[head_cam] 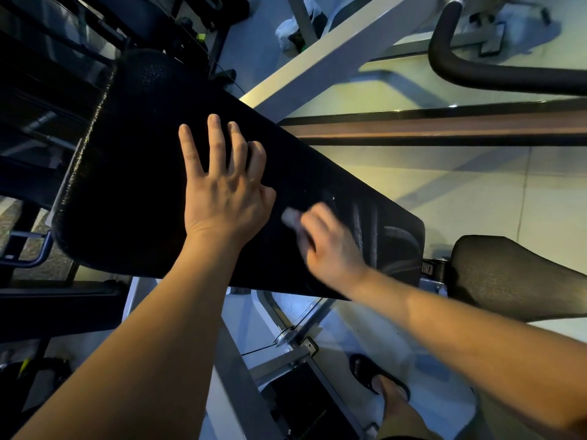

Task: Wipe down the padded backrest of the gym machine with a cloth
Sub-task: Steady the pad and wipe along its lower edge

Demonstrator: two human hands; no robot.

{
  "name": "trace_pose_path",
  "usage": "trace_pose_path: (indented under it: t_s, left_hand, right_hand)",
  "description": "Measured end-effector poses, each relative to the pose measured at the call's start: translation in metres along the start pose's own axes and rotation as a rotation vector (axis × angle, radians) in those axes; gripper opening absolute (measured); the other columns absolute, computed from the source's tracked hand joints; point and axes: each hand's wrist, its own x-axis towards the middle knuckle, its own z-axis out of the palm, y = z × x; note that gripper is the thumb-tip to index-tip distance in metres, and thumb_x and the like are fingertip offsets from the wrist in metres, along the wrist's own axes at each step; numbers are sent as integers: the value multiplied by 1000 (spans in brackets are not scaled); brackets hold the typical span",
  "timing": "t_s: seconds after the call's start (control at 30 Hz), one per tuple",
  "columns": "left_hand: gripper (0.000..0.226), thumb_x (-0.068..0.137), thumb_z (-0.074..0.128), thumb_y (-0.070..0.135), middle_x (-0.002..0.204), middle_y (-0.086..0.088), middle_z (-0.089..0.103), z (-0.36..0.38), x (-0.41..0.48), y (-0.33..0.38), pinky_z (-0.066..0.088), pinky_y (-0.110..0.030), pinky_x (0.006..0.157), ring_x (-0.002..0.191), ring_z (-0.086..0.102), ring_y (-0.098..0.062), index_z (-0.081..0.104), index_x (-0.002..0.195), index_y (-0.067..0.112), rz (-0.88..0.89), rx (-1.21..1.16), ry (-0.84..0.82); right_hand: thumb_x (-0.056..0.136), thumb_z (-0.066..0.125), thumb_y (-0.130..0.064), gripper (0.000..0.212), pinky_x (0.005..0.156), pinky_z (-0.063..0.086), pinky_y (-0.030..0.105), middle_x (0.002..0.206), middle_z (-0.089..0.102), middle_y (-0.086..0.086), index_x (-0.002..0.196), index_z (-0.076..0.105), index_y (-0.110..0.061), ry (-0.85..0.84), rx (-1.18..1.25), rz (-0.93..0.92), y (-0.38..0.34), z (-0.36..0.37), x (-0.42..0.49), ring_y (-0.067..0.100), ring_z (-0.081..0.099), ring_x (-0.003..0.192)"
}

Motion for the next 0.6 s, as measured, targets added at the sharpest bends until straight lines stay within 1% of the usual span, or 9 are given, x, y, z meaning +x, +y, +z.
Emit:
trace_pose_path:
  t_s: [0.07, 0.1, 0.13, 0.2, 0.3, 0.4, 0.43, 0.5, 0.6]
  left_hand:
    - [64, 94, 40, 40, 162, -25, 25, 0, -1, 0, 2, -73, 120, 154, 10, -48, 37, 150, 9, 2, -4, 2]
    - [64, 94, 40, 40, 162, -25, 25, 0, -1, 0, 3, -73, 120, 154, 10, -48, 37, 150, 9, 1, 0, 2]
    - [64, 94, 40, 41, 162, -25, 25, 0, -1, 1, 2, -72, 120, 154, 10, -47, 36, 149, 10, 2, 4, 1]
    - [64, 94, 40, 42, 163, -25, 25, 0, 0, 1, 2, -72, 120, 154, 10, -47, 37, 149, 10, 5, 5, 1]
    - [63, 94, 39, 43, 162, -25, 26, -1, 0, 0, 1, -72, 121, 154, 10, -47, 37, 148, 10, 5, 14, 5]
    - [65, 94, 39, 44, 163, -25, 24, 0, 0, 0, 0, -72, 120, 154, 9, -48, 36, 150, 10, 15, 21, -1]
    - [66, 94, 38, 44, 163, -25, 24, 0, 0, -1, 0, -72, 119, 154, 8, -48, 35, 150, 10, 16, 29, -1]
    - [66, 94, 39, 45, 163, -24, 24, -2, 1, -1, -1, -72, 119, 154, 8, -48, 36, 151, 11, 16, 40, 3]
    - [65, 94, 41, 42, 163, -22, 28, -8, -1, -3, -2, -72, 120, 154, 9, -47, 40, 150, 10, 16, 20, 11]
  right_hand:
    - [94, 59, 0, 6, 54, 47, 45, 90, 49, 16, 89, 56, -1, -151, 6, -163, -1, -2, -23, 30, 48, 64]
    - [95, 60, -1, 5, 54, 48, 46, 91, 50, 16, 91, 57, -2, -175, -15, -194, 5, -5, -19, 30, 50, 64]
    - [95, 60, -3, 2, 55, 49, 47, 92, 51, 16, 93, 59, -3, -149, -38, -166, 13, -7, -6, 33, 53, 66]
    - [96, 59, -6, 3, 57, 51, 44, 98, 54, 16, 97, 60, -4, 0, -80, -15, 25, -11, 33, 36, 57, 73]
    - [100, 53, -11, 12, 64, 52, 43, 104, 55, 14, 105, 61, -3, 143, -54, 157, 33, -13, 81, 31, 58, 79]
    - [97, 57, -8, 9, 66, 49, 35, 103, 56, 14, 102, 61, -2, 164, -19, 161, 18, -5, 66, 32, 59, 79]
    - [95, 59, -5, 4, 65, 44, 31, 100, 54, 14, 97, 60, -1, 116, 3, 116, 9, -3, 49, 31, 57, 78]
    - [92, 62, 1, 8, 62, 37, 28, 96, 50, 14, 89, 55, -1, -53, 54, 9, -4, -4, 12, 27, 51, 73]
    - [92, 58, 2, 9, 55, 39, 34, 96, 46, 12, 88, 51, -2, -250, 59, -123, -3, -16, -15, 21, 40, 66]
